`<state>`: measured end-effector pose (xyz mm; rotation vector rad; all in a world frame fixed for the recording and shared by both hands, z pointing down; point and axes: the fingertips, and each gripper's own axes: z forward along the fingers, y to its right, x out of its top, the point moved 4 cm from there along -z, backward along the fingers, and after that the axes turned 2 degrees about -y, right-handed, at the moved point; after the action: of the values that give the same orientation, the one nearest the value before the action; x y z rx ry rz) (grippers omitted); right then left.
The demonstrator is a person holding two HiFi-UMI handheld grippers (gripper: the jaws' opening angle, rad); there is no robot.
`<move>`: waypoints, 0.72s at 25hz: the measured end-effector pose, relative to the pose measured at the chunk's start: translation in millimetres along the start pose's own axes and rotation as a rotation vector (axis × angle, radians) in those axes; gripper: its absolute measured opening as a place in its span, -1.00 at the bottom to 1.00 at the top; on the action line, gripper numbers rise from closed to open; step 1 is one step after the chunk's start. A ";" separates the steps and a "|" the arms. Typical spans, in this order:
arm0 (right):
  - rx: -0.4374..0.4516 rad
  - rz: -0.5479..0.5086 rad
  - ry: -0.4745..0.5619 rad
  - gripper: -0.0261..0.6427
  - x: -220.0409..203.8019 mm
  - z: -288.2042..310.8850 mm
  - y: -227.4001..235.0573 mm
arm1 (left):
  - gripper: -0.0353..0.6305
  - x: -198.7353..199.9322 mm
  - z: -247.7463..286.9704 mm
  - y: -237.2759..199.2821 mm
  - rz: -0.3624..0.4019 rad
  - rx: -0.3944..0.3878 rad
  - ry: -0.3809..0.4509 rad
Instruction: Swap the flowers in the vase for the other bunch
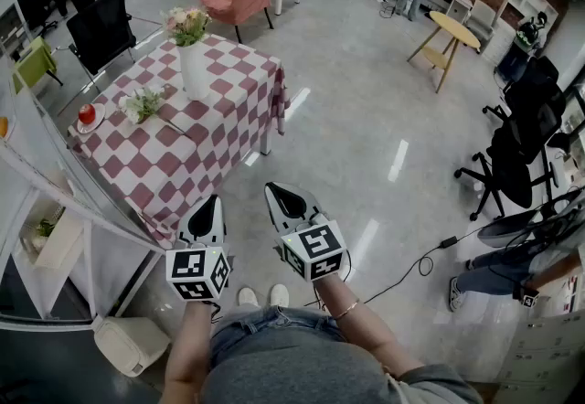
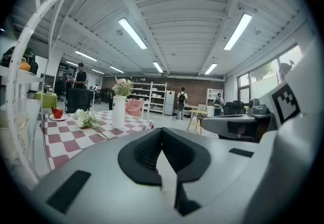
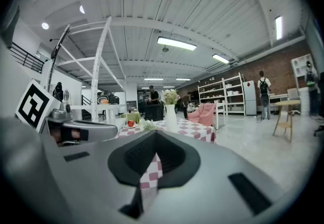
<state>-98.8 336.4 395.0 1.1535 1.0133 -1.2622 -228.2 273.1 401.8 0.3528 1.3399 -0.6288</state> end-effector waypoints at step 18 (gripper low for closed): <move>0.019 0.049 0.008 -0.89 -5.0 12.6 30.7 | -0.84 -5.0 23.2 -0.5 -0.029 0.037 -0.013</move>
<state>-69.2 323.6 404.3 1.1925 0.9751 -1.2317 -210.7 260.4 411.7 0.3589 1.3238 -0.6798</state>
